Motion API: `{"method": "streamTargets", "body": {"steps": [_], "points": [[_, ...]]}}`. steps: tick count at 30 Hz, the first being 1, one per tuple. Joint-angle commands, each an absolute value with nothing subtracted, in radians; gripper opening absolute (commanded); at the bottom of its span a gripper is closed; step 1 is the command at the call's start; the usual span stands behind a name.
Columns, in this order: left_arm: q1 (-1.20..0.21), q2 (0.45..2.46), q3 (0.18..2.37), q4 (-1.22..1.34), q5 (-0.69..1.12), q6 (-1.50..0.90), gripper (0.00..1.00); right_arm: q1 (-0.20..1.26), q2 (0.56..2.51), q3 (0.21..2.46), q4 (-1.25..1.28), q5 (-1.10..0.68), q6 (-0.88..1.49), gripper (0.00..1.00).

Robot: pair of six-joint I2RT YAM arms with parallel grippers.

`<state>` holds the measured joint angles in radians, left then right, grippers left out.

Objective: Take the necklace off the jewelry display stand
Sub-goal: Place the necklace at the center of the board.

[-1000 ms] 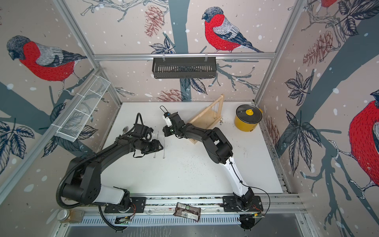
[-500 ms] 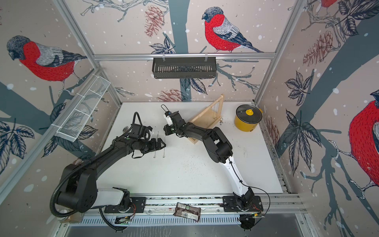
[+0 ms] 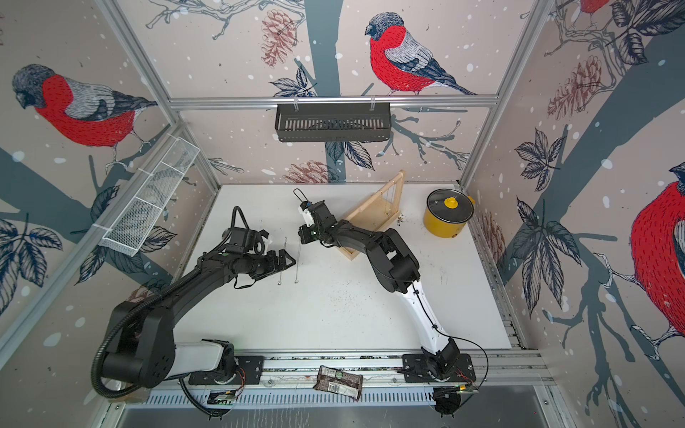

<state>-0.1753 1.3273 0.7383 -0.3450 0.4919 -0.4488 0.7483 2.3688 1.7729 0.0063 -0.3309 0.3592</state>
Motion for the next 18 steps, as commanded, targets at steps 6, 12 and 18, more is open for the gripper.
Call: {"method": "streamTargets", "body": {"steps": [6, 12, 18], "points": [[-0.11, 1.301, 0.697, -0.278, 0.604, -0.5, 0.97, 0.754, 2.318, 1.763, 0.011, -0.342, 0.328, 0.03], [-0.101, 1.301, 0.682, -0.246, 0.636, -0.52, 0.97, 0.761, 2.275, 1.756, -0.003, -0.345, 0.315, 0.03], [-0.101, 1.292, 0.668, -0.243, 0.635, -0.521, 0.97, 0.765, 2.268, 1.764, -0.021, -0.337, 0.307, 0.03]]}}
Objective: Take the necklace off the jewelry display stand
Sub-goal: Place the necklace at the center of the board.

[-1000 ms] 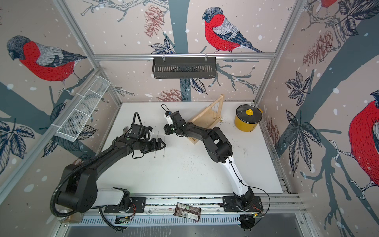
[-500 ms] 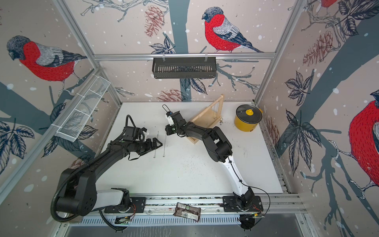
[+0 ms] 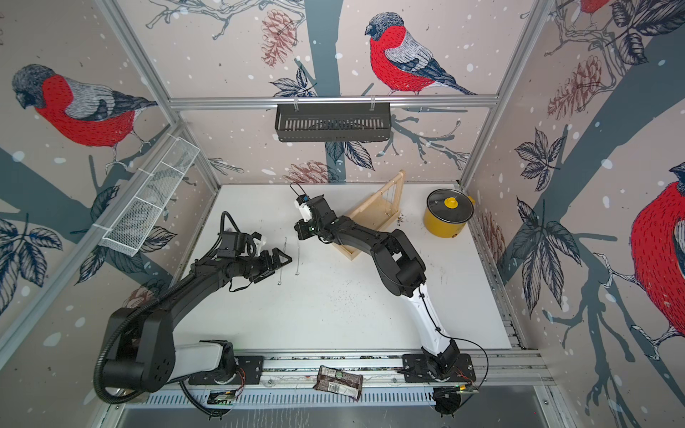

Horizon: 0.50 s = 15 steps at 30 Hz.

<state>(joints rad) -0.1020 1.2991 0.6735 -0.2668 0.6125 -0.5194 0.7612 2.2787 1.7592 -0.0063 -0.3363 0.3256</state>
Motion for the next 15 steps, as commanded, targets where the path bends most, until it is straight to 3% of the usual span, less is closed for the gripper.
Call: {"method": "streamTargets", "body": {"steps": [1, 15], "points": [[-0.101, 1.291, 0.665, -0.244, 0.636, -0.52, 0.97, 0.765, 2.269, 1.766, -0.023, -0.336, 0.307, 0.03], [-0.101, 1.284, 0.656, -0.233, 0.626, -0.526, 0.97, 0.775, 2.228, 1.755, -0.044, -0.312, 0.29, 0.03]]}}
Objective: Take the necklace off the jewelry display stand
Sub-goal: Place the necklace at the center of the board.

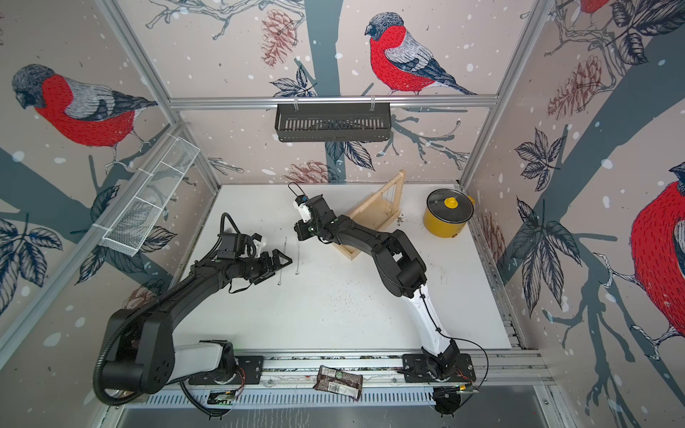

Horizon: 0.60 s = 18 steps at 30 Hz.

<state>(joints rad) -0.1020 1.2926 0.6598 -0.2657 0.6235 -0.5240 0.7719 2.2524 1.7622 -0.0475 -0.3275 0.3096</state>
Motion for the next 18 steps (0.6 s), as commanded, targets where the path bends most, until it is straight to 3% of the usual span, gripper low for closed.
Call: {"method": "streamTargets", "body": {"steps": [1, 18], "points": [[-0.101, 1.283, 0.656, -0.233, 0.625, -0.526, 0.97, 0.774, 2.221, 1.75, -0.043, -0.313, 0.287, 0.03], [-0.101, 1.28, 0.656, -0.245, 0.615, -0.518, 0.97, 0.779, 2.201, 1.741, -0.052, -0.295, 0.269, 0.03]]}}
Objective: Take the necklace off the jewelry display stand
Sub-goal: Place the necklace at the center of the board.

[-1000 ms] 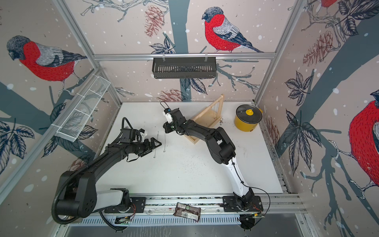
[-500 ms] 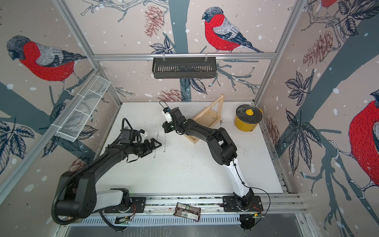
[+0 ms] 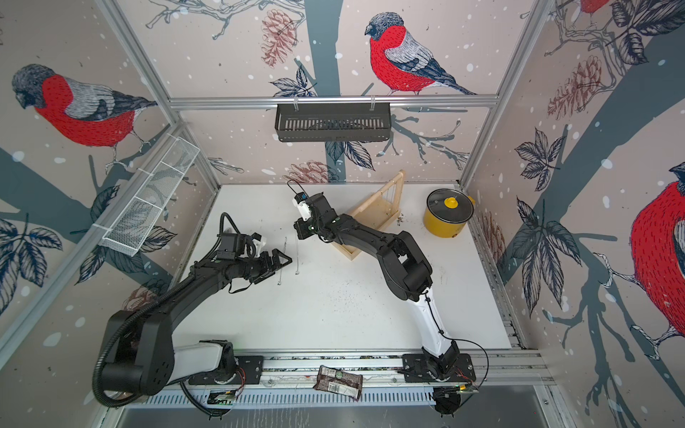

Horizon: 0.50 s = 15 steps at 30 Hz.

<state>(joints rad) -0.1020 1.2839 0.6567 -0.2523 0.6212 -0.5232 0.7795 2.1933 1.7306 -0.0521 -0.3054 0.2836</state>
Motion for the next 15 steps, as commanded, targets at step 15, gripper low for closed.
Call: {"method": "streamTargets", "body": {"steps": [15], "points": [[-0.101, 1.287, 0.654, -0.242, 0.62, -0.513, 0.97, 0.769, 2.296, 1.817, -0.073, -0.292, 0.267, 0.03]]}}
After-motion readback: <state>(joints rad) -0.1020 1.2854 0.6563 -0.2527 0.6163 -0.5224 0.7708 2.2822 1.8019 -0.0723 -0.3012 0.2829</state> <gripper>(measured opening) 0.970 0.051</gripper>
